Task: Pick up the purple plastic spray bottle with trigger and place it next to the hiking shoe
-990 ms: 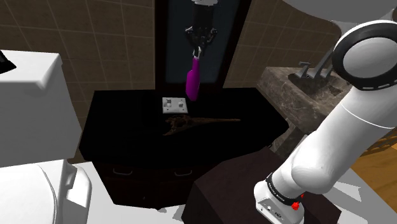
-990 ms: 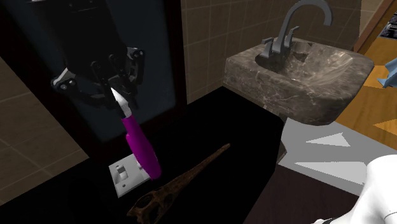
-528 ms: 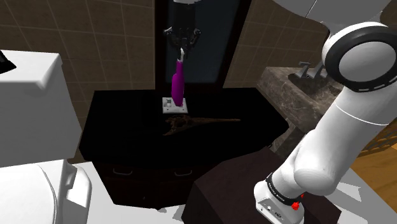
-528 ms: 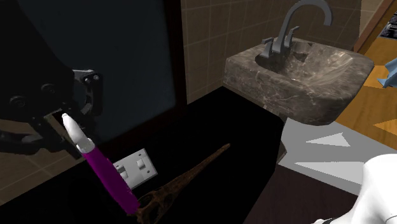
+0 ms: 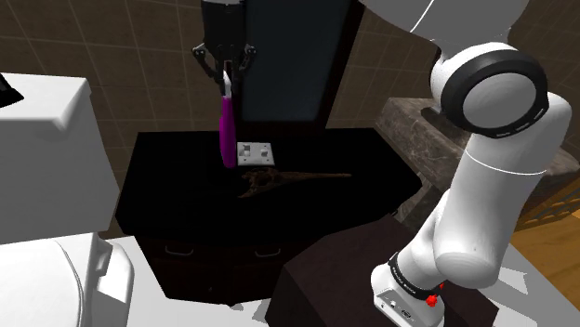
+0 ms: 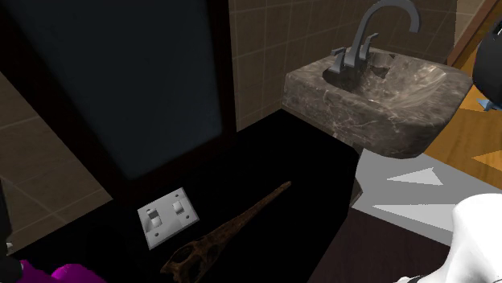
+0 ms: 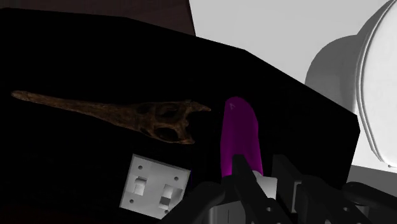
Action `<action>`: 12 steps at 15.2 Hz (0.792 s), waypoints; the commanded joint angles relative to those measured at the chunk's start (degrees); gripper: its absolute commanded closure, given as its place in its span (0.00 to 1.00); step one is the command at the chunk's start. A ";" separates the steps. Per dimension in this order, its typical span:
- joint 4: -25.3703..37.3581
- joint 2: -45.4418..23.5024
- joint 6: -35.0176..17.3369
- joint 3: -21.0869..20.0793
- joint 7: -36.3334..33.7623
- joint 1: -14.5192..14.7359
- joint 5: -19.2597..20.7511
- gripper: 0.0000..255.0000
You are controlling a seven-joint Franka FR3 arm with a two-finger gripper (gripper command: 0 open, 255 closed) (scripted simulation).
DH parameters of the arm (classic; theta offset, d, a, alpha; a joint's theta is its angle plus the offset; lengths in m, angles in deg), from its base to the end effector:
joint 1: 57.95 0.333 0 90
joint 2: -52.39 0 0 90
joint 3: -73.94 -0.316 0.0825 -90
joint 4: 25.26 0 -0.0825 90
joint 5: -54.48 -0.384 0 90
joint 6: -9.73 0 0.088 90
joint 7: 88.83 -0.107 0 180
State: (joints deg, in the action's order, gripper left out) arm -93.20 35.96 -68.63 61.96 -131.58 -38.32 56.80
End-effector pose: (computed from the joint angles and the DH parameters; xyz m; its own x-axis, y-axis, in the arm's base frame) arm 0.5396 0.3004 0.6199 0.9748 -0.2061 -0.0852 -0.2020 -0.9779 0.0536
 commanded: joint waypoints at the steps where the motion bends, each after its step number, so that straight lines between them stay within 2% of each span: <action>1: 4.63 -3.09 1.55 -0.85 -2.68 2.11 0.63 1.00; 3: 9.50 -6.36 3.18 -1.43 -4.81 4.15 1.34 1.00; 12: -3.56 -2.46 -6.02 -1.33 -4.45 2.99 0.45 1.00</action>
State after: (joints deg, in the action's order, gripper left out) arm -95.63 33.31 -73.65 60.63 -136.02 -35.29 57.29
